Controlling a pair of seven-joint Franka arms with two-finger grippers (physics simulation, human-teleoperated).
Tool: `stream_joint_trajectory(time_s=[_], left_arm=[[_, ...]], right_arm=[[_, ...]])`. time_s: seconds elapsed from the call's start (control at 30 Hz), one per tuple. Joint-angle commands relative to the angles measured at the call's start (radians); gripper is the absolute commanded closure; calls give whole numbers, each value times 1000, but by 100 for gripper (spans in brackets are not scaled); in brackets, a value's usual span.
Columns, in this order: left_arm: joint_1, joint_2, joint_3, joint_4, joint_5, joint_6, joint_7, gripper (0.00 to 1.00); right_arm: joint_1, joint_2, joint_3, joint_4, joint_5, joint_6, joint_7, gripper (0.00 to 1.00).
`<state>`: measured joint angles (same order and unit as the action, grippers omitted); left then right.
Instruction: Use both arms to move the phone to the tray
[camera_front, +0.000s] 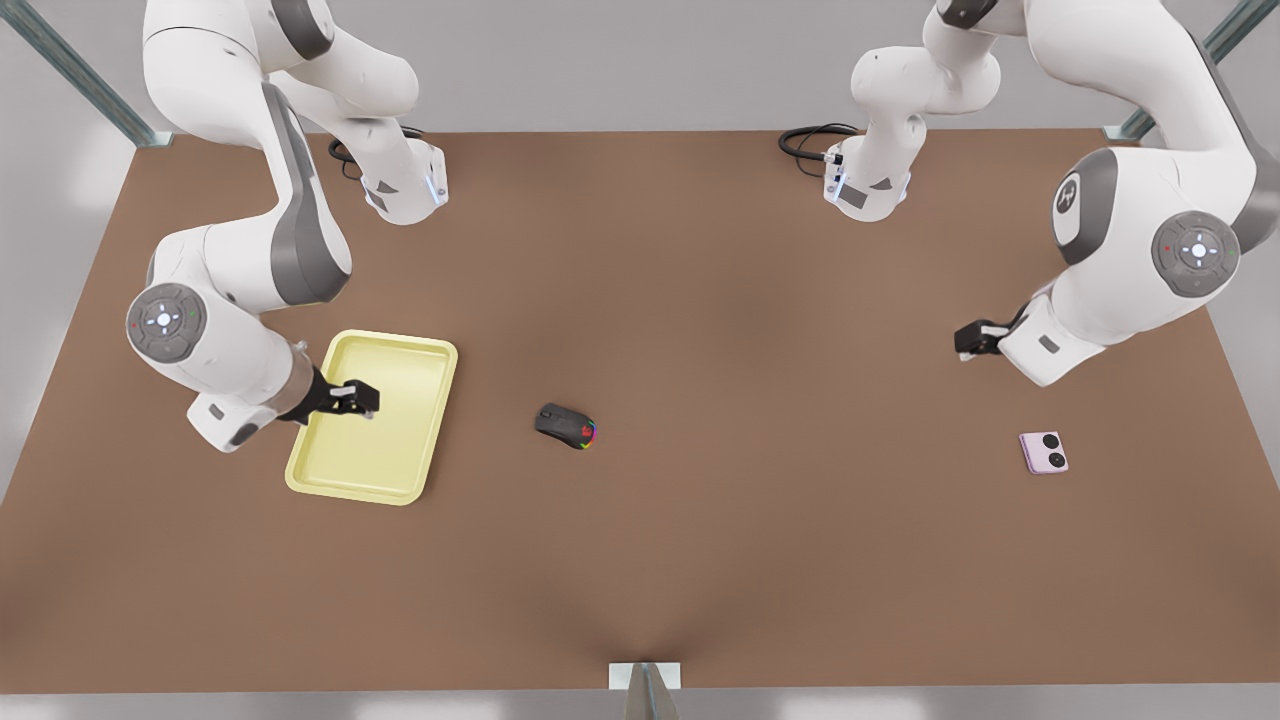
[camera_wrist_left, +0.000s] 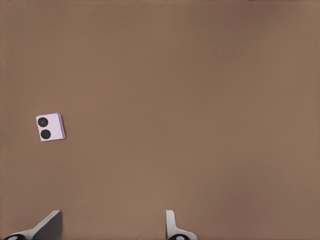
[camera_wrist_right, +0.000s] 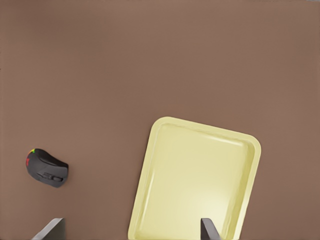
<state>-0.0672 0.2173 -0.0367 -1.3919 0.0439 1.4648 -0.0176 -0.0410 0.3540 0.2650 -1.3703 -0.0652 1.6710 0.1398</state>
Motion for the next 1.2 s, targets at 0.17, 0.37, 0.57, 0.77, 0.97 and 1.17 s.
stream_joint_trajectory(time_s=[0.17, 0.37, 0.57, 0.77, 0.97, 1.17], left_arm=[[147, 269, 8, -32, -1, 248, 37, 0], [332, 430, 95, -156, -48, 663, 426, 0], [409, 504, 93, -164, -52, 775, 521, 0], [405, 501, 93, -237, -50, 879, 507, 0], [388, 507, 92, -265, -50, 879, 478, 0], [386, 530, 93, -260, -50, 881, 475, 0]], right_arm=[[-3, -1, 0, 0, 1, 52, 72, 0], [0, -1, 0, 0, 1, 52, 80, 0], [0, -1, 0, 0, 1, 52, 77, 0], [1, 0, 0, 0, 1, 52, 80, 0], [1, 3, 2, 0, 1, 52, 72, 0], [3, 6, 2, 4, 2, 52, 81, 0]])
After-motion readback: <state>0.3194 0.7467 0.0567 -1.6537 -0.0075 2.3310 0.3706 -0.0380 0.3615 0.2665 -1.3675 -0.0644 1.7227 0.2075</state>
